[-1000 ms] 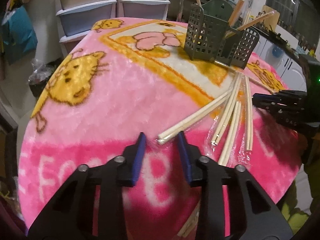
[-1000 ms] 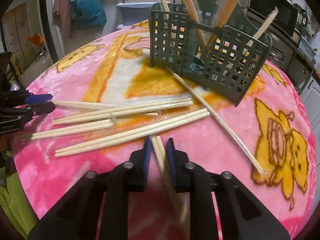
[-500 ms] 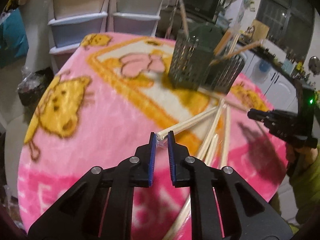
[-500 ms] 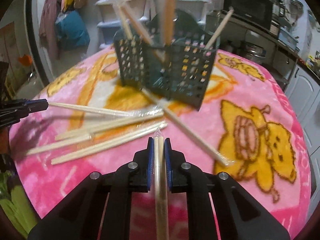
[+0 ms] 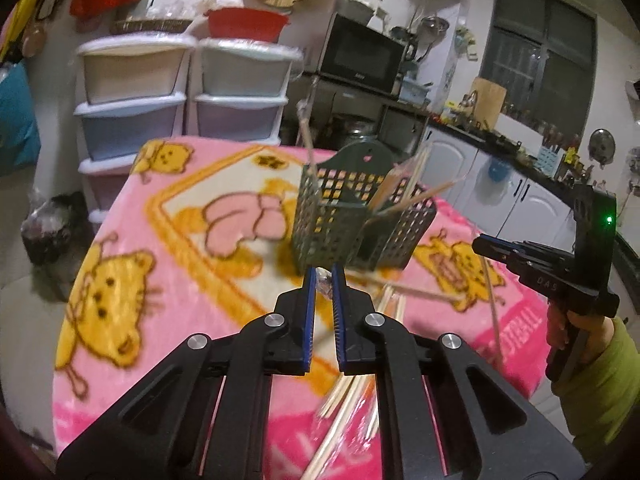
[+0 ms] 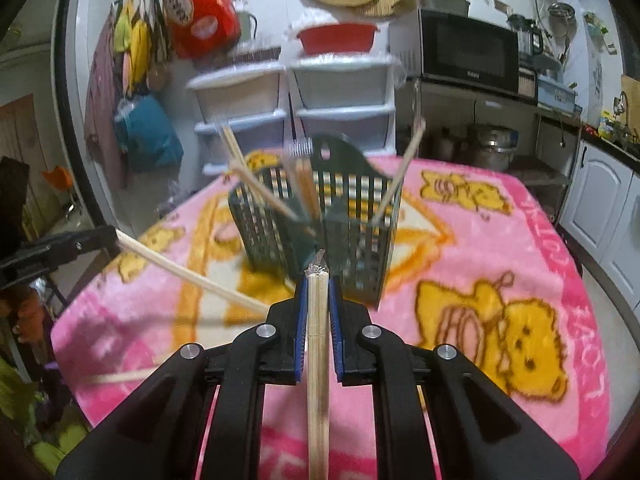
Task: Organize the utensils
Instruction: 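Lift the chopsticks high with the right tool and lower them into the green caddy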
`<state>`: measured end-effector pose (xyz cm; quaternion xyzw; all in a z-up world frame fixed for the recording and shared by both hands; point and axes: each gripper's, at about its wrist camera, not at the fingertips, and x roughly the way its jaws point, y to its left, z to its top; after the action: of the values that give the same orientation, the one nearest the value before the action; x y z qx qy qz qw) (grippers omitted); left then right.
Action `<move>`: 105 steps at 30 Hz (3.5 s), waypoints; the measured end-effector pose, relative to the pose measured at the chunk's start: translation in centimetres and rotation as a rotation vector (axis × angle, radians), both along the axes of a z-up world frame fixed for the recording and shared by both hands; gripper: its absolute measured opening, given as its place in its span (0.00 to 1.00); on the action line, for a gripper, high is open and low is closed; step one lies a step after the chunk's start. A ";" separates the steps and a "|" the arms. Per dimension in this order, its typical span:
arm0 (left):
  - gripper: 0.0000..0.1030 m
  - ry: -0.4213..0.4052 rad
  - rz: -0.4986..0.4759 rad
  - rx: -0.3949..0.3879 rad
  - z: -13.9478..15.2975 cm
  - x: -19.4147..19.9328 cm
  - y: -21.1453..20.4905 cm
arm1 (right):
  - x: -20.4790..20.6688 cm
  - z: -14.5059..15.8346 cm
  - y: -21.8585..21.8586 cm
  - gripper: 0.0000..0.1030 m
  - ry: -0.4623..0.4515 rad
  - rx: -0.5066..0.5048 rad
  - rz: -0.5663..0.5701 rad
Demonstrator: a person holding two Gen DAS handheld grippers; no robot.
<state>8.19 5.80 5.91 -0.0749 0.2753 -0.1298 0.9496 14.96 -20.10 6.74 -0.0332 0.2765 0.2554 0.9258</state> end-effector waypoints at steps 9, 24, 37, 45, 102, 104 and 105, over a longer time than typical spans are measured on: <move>0.04 -0.063 -0.019 -0.016 2.4 0.4 -0.8 | -0.5 3.6 -0.3 0.10 -0.088 0.057 -0.009; 0.03 -0.151 -0.052 -0.035 6.1 1.1 -1.9 | -0.5 6.7 -1.4 0.10 -0.178 0.137 -0.074; 0.03 -0.268 -0.066 -0.002 10.8 1.4 -3.0 | 1.1 10.4 -1.9 0.10 -0.289 0.176 -0.116; 0.03 -0.317 -0.047 -0.004 13.2 2.3 -2.9 | 2.7 12.0 -2.0 0.10 -0.333 0.196 -0.132; 0.03 -0.195 -0.027 -0.021 8.1 11.8 -4.3 | 10.9 8.3 0.5 0.10 -0.458 0.227 -0.183; 0.03 -0.185 -0.025 -0.026 7.7 12.0 -4.2 | 10.9 8.0 0.3 0.10 -0.453 0.225 -0.186; 0.03 -0.177 -0.024 -0.029 7.4 12.1 -4.1 | 10.9 7.9 0.2 0.11 -0.449 0.226 -0.188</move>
<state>20.31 1.69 13.32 -0.0736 0.1891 -0.1512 0.9674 25.81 -19.90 14.59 0.0403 0.0358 0.1837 0.9815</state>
